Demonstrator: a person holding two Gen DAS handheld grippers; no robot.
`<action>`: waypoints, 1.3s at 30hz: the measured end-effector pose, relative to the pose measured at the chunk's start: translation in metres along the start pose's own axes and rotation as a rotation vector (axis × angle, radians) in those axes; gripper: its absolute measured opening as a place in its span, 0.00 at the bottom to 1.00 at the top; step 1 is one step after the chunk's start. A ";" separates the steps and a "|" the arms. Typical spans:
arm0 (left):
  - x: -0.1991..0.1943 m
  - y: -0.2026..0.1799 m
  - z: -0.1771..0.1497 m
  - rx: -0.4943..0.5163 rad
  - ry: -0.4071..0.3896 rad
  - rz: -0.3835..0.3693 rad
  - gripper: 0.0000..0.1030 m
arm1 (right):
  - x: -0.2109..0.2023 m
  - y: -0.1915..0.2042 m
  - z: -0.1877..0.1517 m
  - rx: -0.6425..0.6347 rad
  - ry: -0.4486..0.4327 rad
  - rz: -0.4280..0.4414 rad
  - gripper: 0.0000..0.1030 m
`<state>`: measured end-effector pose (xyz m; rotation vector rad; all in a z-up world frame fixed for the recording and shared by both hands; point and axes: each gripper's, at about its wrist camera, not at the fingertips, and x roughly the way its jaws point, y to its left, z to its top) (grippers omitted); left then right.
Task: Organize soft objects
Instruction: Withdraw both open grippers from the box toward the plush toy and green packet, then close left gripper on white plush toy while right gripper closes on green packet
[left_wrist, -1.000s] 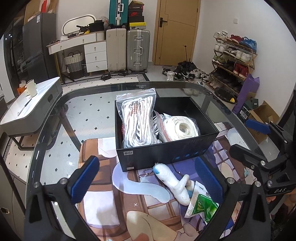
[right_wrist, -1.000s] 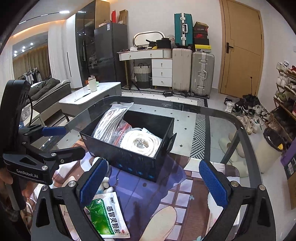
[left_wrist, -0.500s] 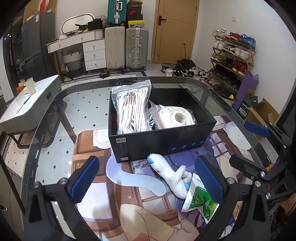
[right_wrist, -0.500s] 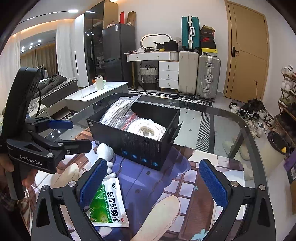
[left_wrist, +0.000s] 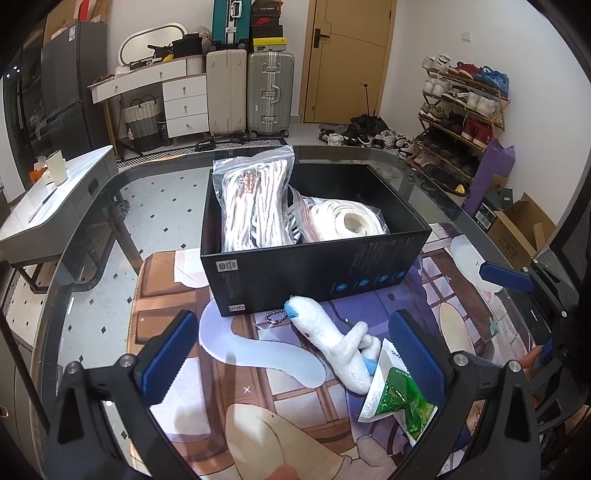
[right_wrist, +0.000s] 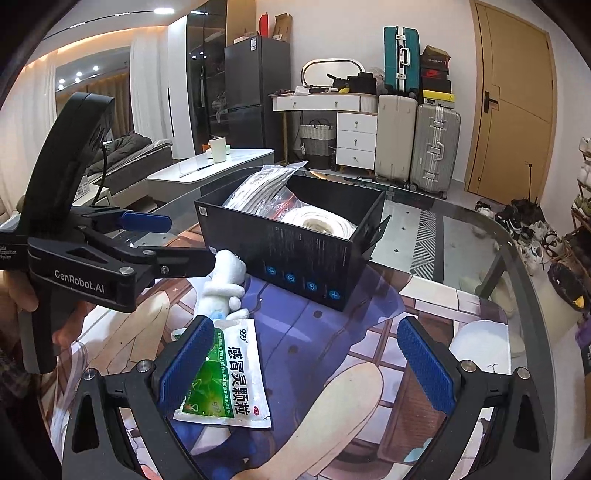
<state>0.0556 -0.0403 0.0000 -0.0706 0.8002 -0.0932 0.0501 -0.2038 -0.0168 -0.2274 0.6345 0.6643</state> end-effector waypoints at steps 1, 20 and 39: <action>0.001 0.000 0.000 0.000 0.001 -0.002 1.00 | 0.001 0.000 0.000 -0.001 0.002 0.003 0.98; 0.022 -0.006 -0.002 -0.009 0.069 -0.050 0.99 | 0.026 0.028 -0.009 -0.082 0.165 0.136 0.98; 0.043 0.002 -0.010 -0.074 0.126 -0.065 0.82 | 0.047 0.035 -0.014 -0.115 0.250 0.167 0.59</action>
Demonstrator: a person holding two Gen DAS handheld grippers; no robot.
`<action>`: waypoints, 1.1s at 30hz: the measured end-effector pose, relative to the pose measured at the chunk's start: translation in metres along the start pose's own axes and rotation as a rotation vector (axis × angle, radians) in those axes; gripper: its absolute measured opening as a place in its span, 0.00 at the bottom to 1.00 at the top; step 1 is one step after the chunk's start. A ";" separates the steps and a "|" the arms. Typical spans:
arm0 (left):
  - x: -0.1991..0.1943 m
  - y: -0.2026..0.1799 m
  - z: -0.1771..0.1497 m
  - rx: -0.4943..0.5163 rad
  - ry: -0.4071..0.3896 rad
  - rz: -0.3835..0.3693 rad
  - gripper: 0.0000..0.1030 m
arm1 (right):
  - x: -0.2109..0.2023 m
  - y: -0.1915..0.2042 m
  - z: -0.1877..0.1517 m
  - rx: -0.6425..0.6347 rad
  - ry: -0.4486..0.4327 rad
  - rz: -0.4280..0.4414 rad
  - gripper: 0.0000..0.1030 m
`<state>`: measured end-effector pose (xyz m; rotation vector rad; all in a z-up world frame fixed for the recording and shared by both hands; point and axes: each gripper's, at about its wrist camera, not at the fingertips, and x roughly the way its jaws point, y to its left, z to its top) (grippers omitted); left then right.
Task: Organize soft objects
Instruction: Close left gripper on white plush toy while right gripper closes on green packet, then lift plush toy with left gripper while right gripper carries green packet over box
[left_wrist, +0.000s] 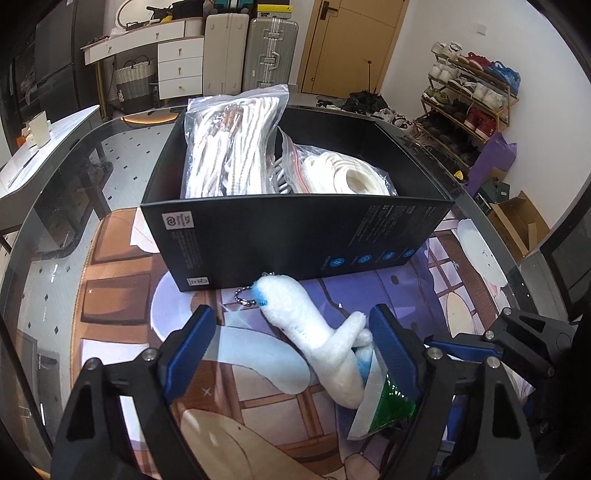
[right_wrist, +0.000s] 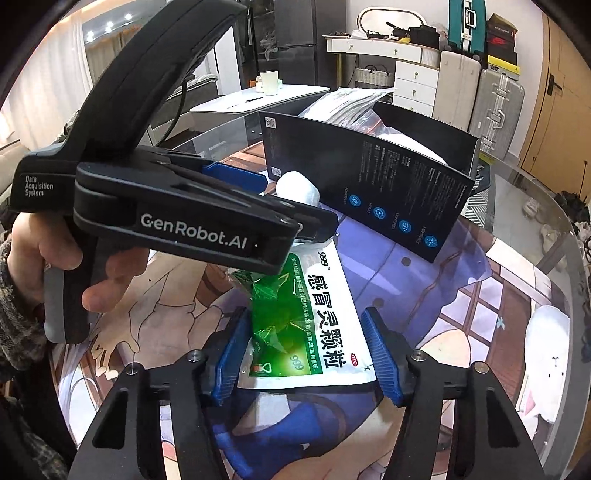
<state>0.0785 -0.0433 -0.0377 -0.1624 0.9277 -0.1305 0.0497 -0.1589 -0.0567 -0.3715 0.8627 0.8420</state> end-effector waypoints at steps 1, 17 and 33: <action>0.000 0.000 0.000 0.001 0.001 0.001 0.82 | 0.000 0.000 -0.001 0.002 -0.002 0.001 0.57; -0.005 0.007 0.003 -0.021 0.004 -0.007 0.73 | -0.012 -0.020 -0.004 0.107 -0.039 0.005 0.34; 0.004 -0.017 0.000 0.001 0.026 0.042 0.54 | -0.027 -0.059 -0.009 0.267 -0.080 -0.066 0.34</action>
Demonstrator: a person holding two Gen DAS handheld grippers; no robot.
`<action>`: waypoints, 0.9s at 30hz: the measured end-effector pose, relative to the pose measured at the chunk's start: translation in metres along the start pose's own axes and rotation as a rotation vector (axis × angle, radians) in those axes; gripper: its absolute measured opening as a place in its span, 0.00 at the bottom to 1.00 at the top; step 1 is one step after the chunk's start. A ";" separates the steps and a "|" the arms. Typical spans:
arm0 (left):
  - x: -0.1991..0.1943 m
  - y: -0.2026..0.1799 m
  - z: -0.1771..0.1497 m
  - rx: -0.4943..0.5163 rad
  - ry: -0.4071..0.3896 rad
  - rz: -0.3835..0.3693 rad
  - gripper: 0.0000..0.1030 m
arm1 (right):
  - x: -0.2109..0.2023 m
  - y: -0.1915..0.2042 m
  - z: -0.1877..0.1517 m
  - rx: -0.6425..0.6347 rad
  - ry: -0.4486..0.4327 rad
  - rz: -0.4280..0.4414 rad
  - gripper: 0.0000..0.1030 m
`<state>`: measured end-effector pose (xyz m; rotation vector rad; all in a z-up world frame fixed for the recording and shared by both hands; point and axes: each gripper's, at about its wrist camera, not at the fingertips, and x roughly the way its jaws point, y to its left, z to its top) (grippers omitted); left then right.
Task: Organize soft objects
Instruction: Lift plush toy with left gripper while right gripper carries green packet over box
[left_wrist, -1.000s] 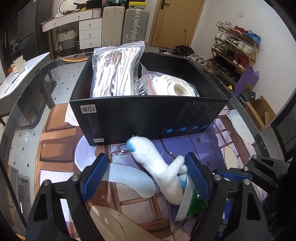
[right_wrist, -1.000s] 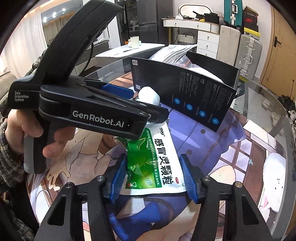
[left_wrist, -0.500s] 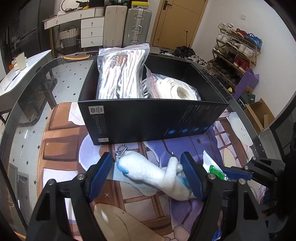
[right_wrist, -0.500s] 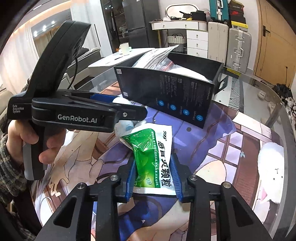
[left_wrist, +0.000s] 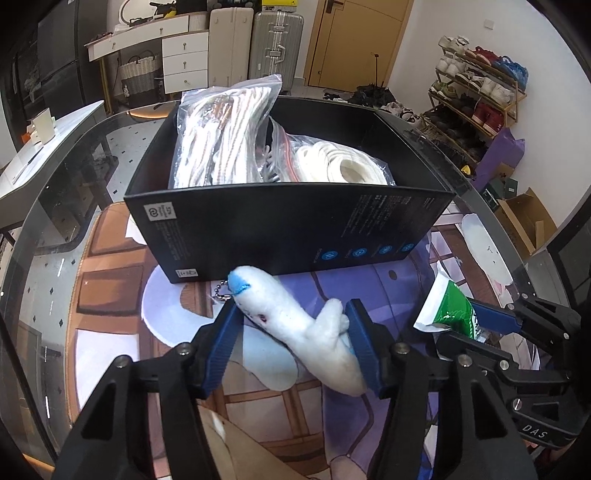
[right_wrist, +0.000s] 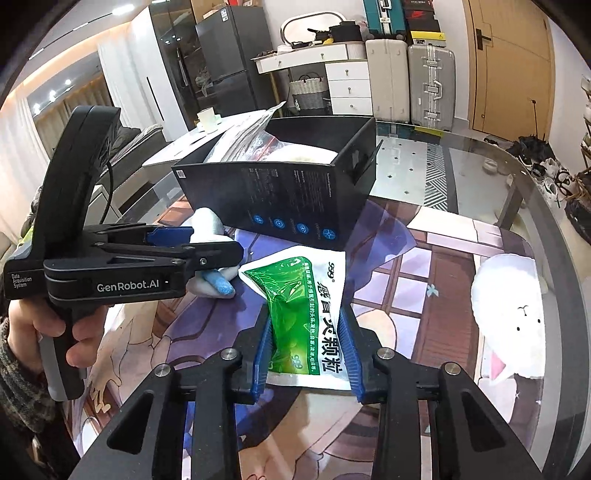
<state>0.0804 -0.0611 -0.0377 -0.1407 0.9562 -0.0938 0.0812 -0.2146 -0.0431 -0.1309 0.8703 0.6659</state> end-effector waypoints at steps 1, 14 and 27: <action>0.000 -0.001 0.000 0.007 -0.001 0.004 0.53 | -0.001 0.000 0.000 -0.001 -0.001 -0.002 0.34; -0.008 0.003 -0.012 0.011 -0.013 0.008 0.30 | -0.001 0.010 -0.002 -0.038 -0.007 -0.043 0.34; -0.038 0.016 -0.040 -0.003 -0.068 0.017 0.27 | -0.011 0.023 0.012 -0.048 -0.020 -0.074 0.34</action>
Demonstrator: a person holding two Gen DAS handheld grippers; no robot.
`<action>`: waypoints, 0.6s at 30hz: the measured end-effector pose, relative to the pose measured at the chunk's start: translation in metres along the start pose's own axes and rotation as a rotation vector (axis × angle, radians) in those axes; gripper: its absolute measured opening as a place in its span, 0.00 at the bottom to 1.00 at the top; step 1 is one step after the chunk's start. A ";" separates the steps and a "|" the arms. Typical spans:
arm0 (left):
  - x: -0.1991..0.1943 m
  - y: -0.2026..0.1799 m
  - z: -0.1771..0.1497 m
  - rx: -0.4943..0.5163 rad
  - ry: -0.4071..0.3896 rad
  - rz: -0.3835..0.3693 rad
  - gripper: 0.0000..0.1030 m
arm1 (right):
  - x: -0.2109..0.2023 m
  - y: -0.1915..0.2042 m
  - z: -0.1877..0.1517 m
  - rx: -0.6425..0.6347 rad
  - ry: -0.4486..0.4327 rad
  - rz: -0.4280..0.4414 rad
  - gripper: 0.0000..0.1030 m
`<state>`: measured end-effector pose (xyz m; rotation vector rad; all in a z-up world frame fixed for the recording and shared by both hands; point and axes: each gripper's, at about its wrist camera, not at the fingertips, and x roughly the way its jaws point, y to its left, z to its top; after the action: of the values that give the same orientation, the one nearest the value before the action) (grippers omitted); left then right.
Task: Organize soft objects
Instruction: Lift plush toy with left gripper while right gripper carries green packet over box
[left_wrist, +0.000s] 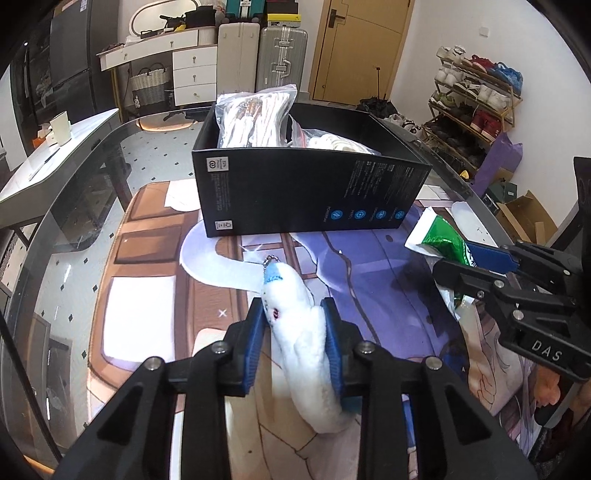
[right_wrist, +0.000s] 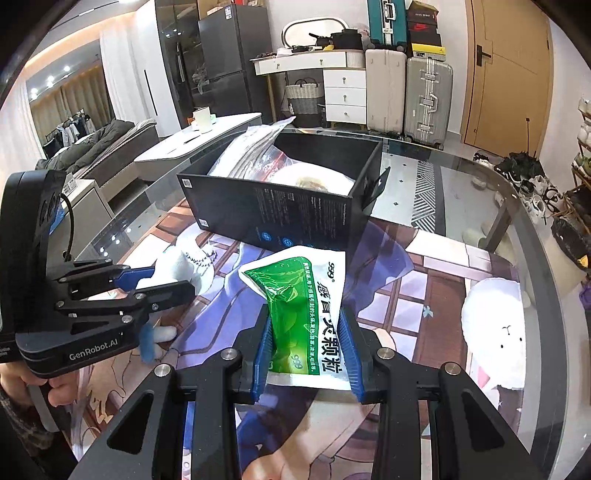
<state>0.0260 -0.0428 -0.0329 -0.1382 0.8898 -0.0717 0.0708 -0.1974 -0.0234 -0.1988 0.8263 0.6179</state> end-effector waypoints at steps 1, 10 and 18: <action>-0.003 0.002 0.000 -0.003 -0.005 -0.001 0.27 | -0.002 0.002 0.002 -0.001 -0.004 0.000 0.34; -0.032 0.016 0.002 -0.010 -0.058 -0.002 0.27 | -0.019 0.019 0.016 -0.007 -0.023 -0.019 0.34; -0.046 0.020 0.008 -0.014 -0.088 0.005 0.27 | -0.029 0.028 0.026 -0.005 -0.037 -0.017 0.34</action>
<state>0.0041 -0.0171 0.0045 -0.1511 0.8029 -0.0549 0.0559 -0.1771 0.0169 -0.1979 0.7865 0.6062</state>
